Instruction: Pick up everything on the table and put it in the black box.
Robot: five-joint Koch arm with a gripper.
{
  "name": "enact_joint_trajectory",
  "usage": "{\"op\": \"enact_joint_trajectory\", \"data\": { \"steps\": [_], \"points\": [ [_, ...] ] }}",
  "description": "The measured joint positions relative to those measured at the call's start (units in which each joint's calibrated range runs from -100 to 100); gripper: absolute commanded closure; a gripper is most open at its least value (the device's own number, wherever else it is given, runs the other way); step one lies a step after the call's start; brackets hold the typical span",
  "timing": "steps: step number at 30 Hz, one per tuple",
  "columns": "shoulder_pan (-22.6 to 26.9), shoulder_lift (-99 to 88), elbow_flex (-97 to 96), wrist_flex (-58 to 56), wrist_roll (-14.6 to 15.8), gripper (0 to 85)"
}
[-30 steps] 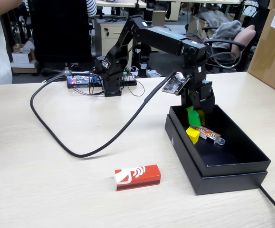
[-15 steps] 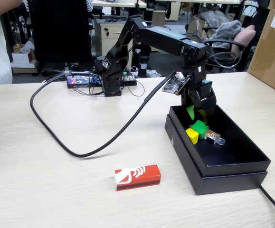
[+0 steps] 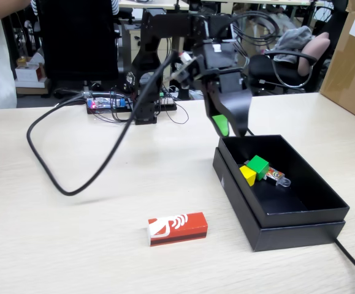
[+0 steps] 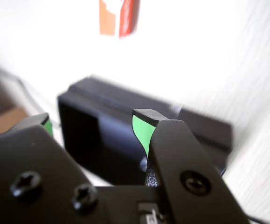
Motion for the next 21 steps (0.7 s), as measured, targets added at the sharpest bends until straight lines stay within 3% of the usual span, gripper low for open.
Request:
{"op": "enact_joint_trajectory", "data": {
  "steps": [5,11,21],
  "points": [
    [-4.1,0.1,-8.4,0.0,-1.8,43.2],
    [-5.6,0.1,-18.9,3.1,-3.5,39.5],
    [-7.0,14.3,-7.7,9.2,-4.3,40.0]
  ]
}}
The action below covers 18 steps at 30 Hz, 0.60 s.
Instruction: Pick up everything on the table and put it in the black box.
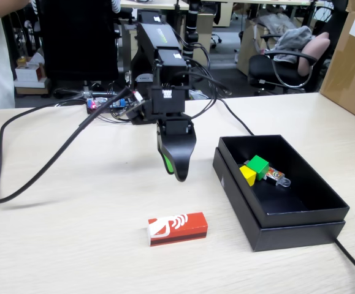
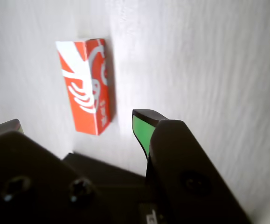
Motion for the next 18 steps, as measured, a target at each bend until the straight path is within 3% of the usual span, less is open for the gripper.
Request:
{"op": "enact_joint_trajectory", "data": {
  "steps": [4,18],
  "points": [
    [-0.9,13.4,10.9,-0.2,-0.3,41.1],
    [-0.2,31.0,24.7,-3.1,-0.3,43.2]
  ]
}}
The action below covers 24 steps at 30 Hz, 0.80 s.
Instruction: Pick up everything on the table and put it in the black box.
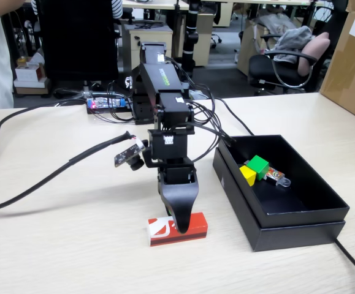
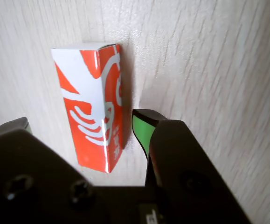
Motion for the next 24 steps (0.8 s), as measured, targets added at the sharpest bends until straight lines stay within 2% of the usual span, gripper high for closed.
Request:
{"op": "enact_joint_trajectory", "data": {
  "steps": [6,7,8,11,13,16,20,24],
  "points": [
    [0.2,4.4,3.6,0.0,0.0,45.1],
    [0.2,4.9,3.9,0.0,0.0,54.3],
    [0.2,5.3,4.1,0.0,-0.1,57.3],
    [0.3,6.3,4.8,0.0,-0.1,57.7],
    [0.3,6.3,4.8,0.0,-0.1,66.9],
    [0.3,6.5,4.9,0.0,-0.2,67.8],
    [0.2,6.6,4.9,0.0,-0.2,84.3],
    [0.1,6.6,4.1,0.1,-0.3,84.6]
  ]
}}
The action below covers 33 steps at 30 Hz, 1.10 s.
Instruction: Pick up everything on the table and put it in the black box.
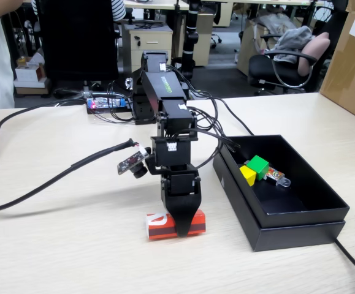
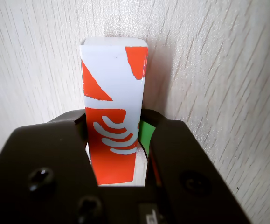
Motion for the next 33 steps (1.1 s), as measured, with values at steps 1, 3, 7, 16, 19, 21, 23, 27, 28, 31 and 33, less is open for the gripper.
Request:
{"op": "enact_joint_trajectory", "data": {
  "steps": [1,3,7,16,19,21,23,27,28,31,33],
  "points": [
    [0.0,-0.1,-0.6,0.2,0.0,84.6],
    [0.0,-1.0,-1.7,0.7,0.0,84.6],
    [-0.1,-10.0,-10.0,0.2,0.0,84.6],
    [2.2,-37.4,-13.7,-7.3,0.1,84.6],
    [5.1,-44.6,-13.7,-9.8,0.7,84.6],
    [7.4,-49.1,-13.7,-10.3,1.1,84.6],
    [11.4,-54.0,-13.7,-11.1,2.4,84.6],
    [17.3,-54.2,-13.7,-11.2,4.6,84.6],
    [19.2,-52.6,-13.8,-11.2,5.4,84.6],
    [19.9,-47.4,-11.7,-11.3,5.8,84.6],
    [20.1,-39.3,-8.1,-11.2,5.9,84.6]
  ]
}}
